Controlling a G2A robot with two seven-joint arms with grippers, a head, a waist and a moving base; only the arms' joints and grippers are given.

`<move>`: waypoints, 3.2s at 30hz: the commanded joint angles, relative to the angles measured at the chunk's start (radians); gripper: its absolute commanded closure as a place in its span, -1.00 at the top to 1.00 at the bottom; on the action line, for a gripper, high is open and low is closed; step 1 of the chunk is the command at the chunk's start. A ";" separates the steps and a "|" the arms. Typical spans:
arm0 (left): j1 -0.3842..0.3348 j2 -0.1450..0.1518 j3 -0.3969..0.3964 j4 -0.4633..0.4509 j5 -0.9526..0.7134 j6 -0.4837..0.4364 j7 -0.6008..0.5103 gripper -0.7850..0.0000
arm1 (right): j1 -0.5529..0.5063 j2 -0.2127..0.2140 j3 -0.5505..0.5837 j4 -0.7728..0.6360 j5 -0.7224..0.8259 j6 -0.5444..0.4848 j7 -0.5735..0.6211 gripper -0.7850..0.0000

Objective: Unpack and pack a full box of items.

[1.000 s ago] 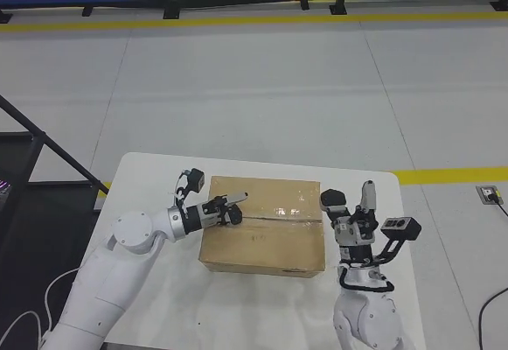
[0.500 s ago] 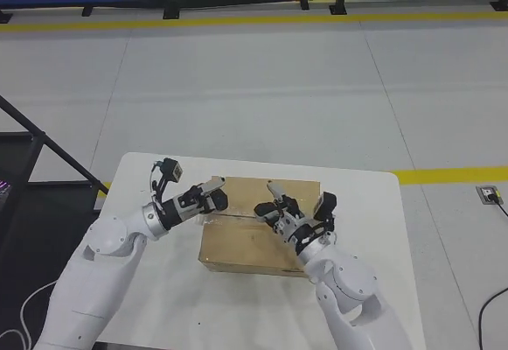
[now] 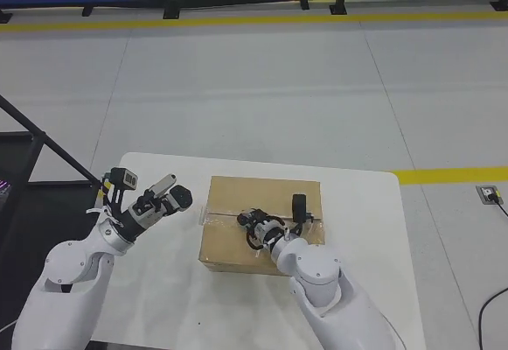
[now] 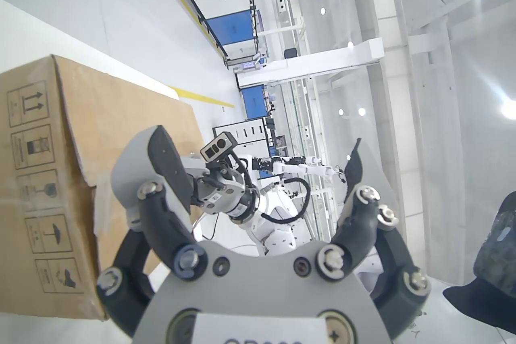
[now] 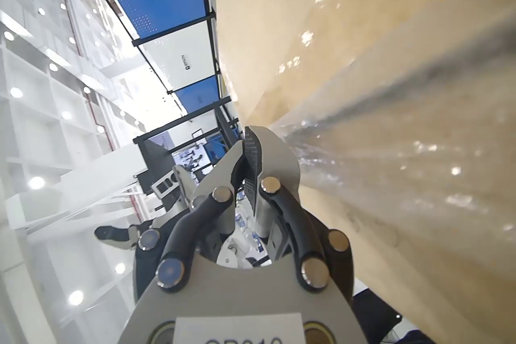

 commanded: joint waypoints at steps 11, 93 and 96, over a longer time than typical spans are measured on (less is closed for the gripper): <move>-0.015 0.001 0.008 0.000 -0.011 0.006 -0.033 1.00 | -0.067 0.005 0.045 -0.082 -0.052 0.111 -0.098 -1.00; -0.098 -0.027 0.180 0.298 0.064 -0.030 0.029 1.00 | -0.297 0.026 0.205 -0.196 -0.138 -0.084 -0.089 -1.00; -0.098 -0.030 0.184 0.305 0.046 -0.032 0.028 1.00 | -0.296 0.025 0.204 -0.198 -0.139 -0.083 -0.089 -1.00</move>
